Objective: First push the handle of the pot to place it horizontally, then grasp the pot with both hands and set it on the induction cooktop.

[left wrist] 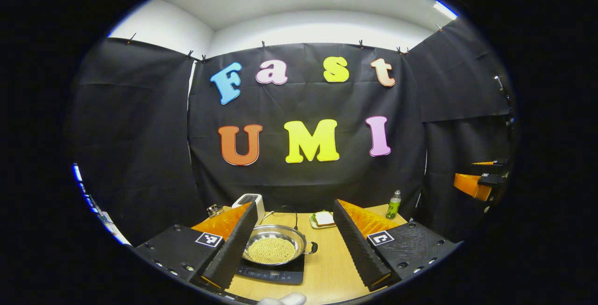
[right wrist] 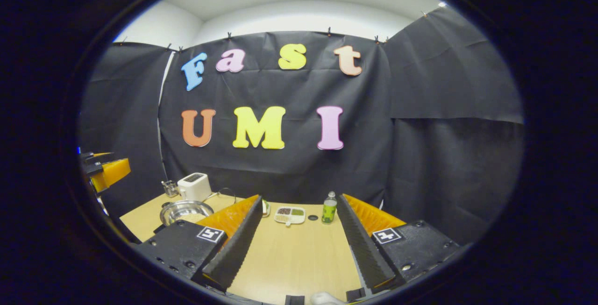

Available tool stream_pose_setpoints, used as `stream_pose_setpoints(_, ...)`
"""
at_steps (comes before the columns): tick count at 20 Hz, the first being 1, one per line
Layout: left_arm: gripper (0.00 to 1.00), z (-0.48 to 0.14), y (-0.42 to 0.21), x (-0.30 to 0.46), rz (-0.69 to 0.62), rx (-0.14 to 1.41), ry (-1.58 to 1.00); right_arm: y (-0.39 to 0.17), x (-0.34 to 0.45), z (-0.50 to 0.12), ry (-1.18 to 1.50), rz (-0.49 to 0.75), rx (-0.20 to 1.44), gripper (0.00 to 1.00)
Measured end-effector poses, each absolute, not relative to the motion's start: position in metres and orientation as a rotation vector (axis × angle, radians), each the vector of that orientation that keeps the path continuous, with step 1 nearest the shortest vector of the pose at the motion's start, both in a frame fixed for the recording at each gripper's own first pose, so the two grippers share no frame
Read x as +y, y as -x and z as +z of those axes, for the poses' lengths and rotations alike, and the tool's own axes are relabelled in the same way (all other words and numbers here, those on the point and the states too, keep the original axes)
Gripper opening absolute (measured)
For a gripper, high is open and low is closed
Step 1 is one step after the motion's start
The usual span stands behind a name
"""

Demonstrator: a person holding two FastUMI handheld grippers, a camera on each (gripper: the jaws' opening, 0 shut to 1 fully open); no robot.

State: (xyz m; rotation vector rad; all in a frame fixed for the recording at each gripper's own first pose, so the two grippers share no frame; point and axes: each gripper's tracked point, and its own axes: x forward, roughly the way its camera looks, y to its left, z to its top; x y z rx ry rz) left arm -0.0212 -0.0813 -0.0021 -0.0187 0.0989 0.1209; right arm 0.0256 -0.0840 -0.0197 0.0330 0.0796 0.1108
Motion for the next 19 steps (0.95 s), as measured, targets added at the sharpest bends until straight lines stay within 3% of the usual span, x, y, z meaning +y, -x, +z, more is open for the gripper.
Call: stream_pose_setpoints(19, 0.96, 0.023, 0.031, -0.082, 0.130, 0.073, -0.010, -0.017, -0.098, 0.004, -0.055, 0.113, 0.017, 1.00)
